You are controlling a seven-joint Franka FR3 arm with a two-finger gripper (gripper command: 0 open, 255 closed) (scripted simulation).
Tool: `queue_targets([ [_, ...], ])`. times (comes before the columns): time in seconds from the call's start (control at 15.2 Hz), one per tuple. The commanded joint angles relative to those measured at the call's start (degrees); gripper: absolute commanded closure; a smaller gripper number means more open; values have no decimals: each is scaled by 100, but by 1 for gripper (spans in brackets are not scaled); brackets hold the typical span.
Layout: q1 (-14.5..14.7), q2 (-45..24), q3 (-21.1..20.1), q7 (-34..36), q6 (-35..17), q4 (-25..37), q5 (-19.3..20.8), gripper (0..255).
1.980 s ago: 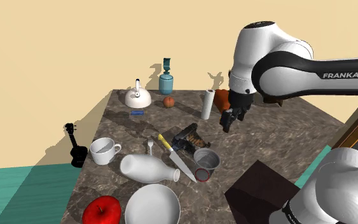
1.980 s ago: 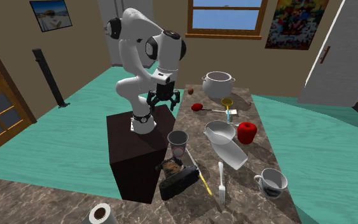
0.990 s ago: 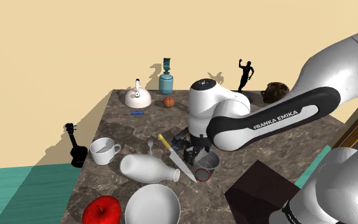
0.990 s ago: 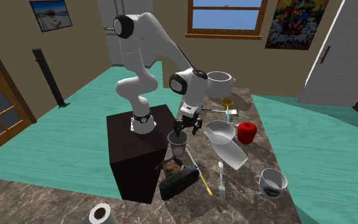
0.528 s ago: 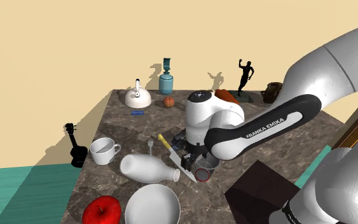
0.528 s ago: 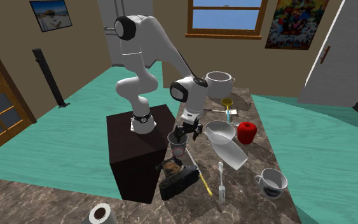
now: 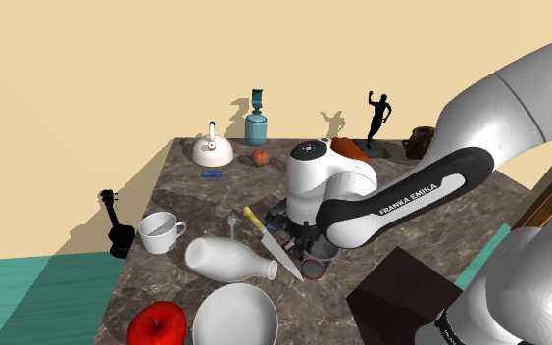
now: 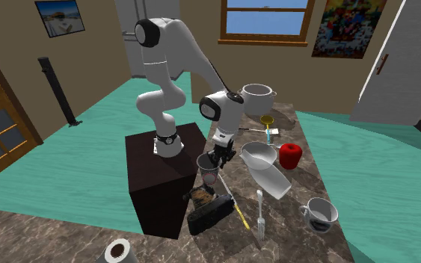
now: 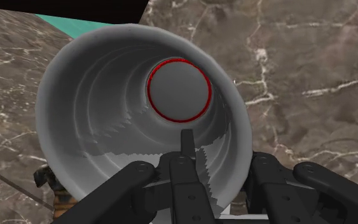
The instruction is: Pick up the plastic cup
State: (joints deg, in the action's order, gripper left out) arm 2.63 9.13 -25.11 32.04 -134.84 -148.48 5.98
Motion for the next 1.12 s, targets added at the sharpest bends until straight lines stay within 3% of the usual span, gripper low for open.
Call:
queue_targets([
  [0.0,0,0,0,0,0,0,0,255],
  [1.06,146,833,164,-450,1209,456,-440,255],
])
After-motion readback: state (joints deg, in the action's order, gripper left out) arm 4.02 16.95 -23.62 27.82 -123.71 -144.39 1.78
